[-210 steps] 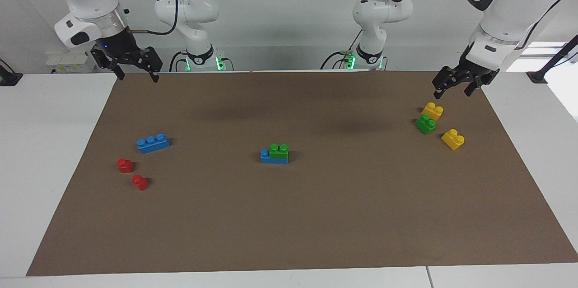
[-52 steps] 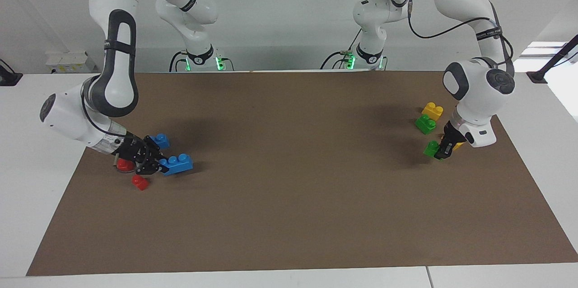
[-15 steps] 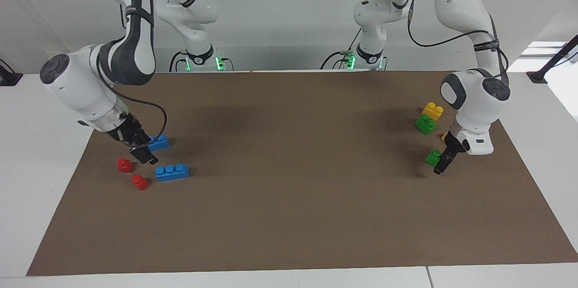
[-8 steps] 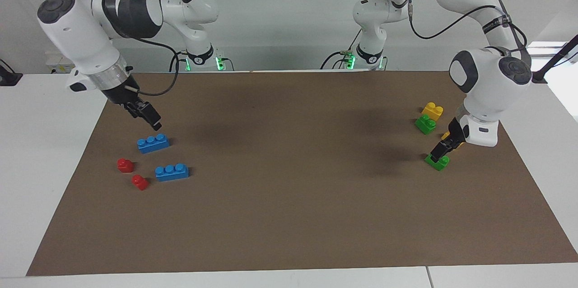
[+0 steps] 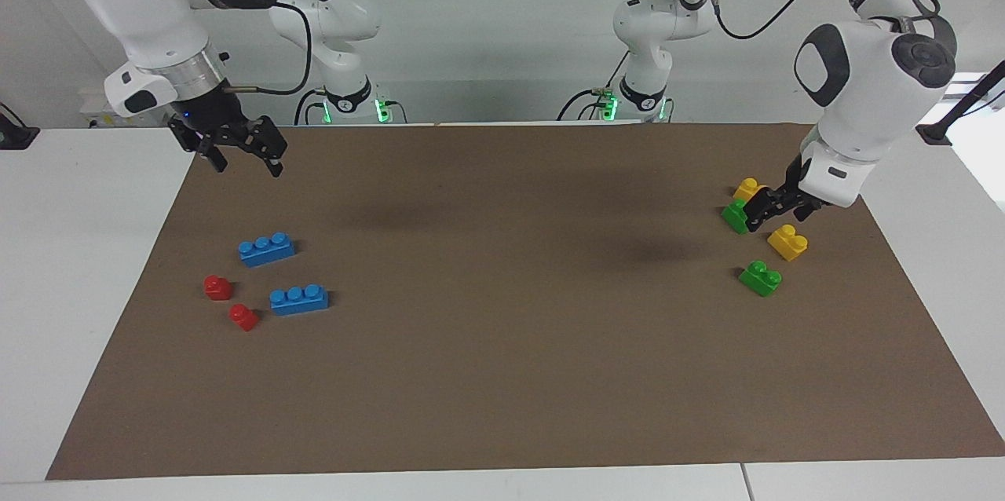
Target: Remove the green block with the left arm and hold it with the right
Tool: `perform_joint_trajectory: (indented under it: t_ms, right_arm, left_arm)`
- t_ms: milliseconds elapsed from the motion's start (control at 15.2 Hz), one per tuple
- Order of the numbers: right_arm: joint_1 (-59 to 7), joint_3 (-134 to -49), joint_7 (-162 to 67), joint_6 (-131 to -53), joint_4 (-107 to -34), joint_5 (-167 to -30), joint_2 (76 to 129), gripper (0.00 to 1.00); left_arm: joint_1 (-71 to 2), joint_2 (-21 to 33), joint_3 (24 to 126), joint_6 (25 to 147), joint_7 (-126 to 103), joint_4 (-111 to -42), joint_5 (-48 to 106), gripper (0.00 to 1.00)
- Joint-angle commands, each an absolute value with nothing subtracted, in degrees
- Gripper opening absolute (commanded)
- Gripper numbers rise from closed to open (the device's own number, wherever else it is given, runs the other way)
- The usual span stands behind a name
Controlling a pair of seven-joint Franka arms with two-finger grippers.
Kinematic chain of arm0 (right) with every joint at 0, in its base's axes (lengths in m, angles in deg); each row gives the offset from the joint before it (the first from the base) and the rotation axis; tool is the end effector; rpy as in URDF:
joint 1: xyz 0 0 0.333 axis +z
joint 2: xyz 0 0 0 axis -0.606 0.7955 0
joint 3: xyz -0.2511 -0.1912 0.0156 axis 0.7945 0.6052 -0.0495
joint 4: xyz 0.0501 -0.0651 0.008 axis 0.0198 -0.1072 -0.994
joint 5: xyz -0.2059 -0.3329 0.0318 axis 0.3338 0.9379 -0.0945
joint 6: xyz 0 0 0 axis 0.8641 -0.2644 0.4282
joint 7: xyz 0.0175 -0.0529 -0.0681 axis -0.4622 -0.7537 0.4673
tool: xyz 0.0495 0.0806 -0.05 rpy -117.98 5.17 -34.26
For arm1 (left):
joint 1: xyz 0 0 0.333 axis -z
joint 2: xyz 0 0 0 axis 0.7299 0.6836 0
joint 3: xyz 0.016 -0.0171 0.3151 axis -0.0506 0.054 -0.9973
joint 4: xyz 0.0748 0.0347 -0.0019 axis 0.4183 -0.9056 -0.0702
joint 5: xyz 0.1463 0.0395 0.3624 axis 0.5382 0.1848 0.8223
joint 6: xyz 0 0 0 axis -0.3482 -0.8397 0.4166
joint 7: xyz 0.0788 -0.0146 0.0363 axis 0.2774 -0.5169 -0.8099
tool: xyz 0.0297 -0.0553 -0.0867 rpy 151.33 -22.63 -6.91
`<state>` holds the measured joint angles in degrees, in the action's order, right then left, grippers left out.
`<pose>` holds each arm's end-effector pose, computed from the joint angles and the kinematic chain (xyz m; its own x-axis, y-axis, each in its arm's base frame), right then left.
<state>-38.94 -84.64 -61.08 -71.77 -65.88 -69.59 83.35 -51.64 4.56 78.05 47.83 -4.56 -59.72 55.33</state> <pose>0.5423 -0.0101 0.5969 0.9910 -0.1314 0.0263 -0.1304 -0.9908 -0.0364 0.6074 -0.0107 0.5269 0.9931 0.1147 -0.0259 0.1146 -0.9934 -0.0068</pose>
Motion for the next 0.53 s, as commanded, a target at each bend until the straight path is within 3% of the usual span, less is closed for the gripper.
perform_joint_trajectory:
  t_ms: [0,461]
  right_arm:
    - [-39.1,-84.9,-56.3,-67.6,-63.4,-66.3,83.0,1.0]
    - [-39.8,-84.9,-55.9,-68.4,-64.8,-67.6,81.3,1.0]
  left_arm:
    - [-51.3,0.9,77.7,43.7,-3.0,-59.6,55.7,1.0]
    - [-51.3,-2.6,77.8,38.8,4.3,-59.7,55.1,1.0]
